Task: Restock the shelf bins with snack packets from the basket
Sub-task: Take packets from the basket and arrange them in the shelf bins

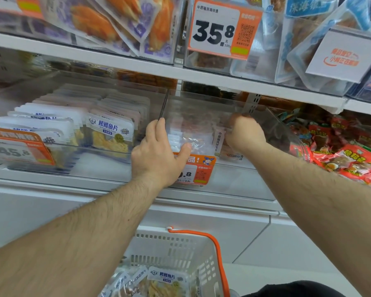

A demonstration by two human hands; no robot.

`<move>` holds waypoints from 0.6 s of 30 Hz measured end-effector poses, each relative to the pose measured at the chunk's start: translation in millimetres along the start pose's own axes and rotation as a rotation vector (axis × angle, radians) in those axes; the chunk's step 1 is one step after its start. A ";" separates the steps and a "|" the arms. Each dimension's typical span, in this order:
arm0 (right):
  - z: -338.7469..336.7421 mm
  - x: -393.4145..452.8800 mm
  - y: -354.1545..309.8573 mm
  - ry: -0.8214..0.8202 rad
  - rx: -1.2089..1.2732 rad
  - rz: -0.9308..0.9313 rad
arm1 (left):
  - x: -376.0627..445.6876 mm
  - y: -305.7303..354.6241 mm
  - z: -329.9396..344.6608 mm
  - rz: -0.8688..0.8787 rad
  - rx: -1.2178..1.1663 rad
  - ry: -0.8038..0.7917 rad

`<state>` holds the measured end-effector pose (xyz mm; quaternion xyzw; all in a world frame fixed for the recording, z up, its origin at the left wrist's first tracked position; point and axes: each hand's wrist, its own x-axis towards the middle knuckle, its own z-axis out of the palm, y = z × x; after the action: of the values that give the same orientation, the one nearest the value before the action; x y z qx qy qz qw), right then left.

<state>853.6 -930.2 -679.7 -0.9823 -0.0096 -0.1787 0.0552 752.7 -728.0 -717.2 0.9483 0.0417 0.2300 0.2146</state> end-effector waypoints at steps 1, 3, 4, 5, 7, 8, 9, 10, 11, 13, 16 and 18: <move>-7.3 -6.6 -5.8 0.048 0.033 0.001 | 0.3 -0.2 -1.9 -0.001 -0.011 -0.019; -22.1 -20.6 -19.3 0.142 0.089 -0.049 | 1.2 -0.5 -7.1 0.000 -0.029 -0.072; -30.0 -27.8 -26.9 0.179 0.118 -0.089 | 2.2 -1.2 -10.5 0.002 -0.043 -0.107; -37.3 -35.3 -35.1 0.209 0.152 -0.124 | 3.3 -2.2 -14.6 0.003 -0.071 -0.148; -49.2 -50.0 -53.5 0.237 0.228 -0.167 | 6.0 -6.9 -24.1 0.006 -0.176 -0.238; -53.6 -58.0 -63.5 0.240 0.260 -0.187 | 6.2 -9.8 -29.4 0.012 -0.236 -0.274; -56.3 -65.8 -73.5 0.240 0.293 -0.209 | 5.1 -13.3 -34.2 0.027 -0.279 -0.293; -58.1 -74.4 -83.8 0.241 0.327 -0.236 | 2.2 -17.6 -39.5 0.054 -0.292 -0.292; -58.2 -83.4 -93.3 0.248 0.368 -0.267 | -3.3 -22.0 -44.4 0.091 -0.281 -0.276; -53.3 -102.9 -109.4 0.299 0.473 -0.341 | -19.4 -32.5 -54.4 0.186 -0.241 -0.222; -34.0 -134.6 -128.3 0.357 0.619 -0.434 | -50.8 -49.8 -65.6 0.301 -0.205 -0.235; -14.7 -151.5 -136.7 0.327 0.681 -0.470 | -69.8 -63.4 -67.8 0.312 -0.123 -0.339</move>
<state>701.4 -795.9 -705.0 -0.8381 -0.2821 -0.3260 0.3343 661.0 -656.8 -719.0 0.9535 -0.1561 0.0998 0.2377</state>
